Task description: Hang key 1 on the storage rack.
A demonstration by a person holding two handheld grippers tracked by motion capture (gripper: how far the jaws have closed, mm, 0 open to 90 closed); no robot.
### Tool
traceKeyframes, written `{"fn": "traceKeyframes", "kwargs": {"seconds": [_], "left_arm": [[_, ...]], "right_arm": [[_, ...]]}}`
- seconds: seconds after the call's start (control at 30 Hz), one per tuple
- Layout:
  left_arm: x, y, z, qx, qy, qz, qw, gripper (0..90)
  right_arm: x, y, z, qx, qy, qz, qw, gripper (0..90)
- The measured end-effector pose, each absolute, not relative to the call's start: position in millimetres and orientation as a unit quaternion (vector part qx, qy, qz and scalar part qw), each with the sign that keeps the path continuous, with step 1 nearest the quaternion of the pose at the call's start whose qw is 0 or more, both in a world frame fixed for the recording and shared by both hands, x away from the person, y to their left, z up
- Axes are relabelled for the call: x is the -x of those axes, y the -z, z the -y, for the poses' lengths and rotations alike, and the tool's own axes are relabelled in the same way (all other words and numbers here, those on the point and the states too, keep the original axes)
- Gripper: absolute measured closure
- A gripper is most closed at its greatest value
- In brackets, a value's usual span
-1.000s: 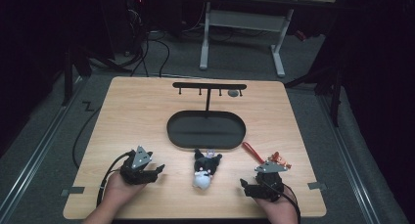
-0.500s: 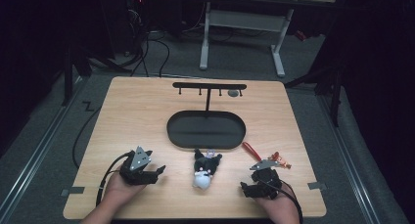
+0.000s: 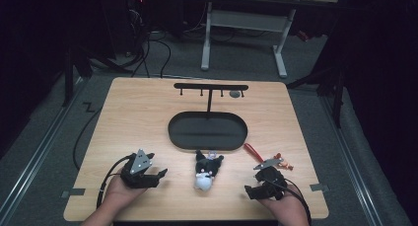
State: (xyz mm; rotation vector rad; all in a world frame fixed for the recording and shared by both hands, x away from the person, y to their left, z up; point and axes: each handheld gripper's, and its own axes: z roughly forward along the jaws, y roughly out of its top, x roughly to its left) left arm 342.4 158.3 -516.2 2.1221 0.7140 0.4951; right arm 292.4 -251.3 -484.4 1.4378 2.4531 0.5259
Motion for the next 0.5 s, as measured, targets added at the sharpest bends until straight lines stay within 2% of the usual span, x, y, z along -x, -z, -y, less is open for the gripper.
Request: {"fn": "traceKeyframes", "kwargs": {"seconds": [0.5], "left_arm": [[-341.6,517.6,-155.2,-0.849,-0.196,-0.275,0.406,27.1]], "right_arm": [[-288.4,474.4,267.4,-0.494,-0.158,-0.849,0.103,26.0]]}}
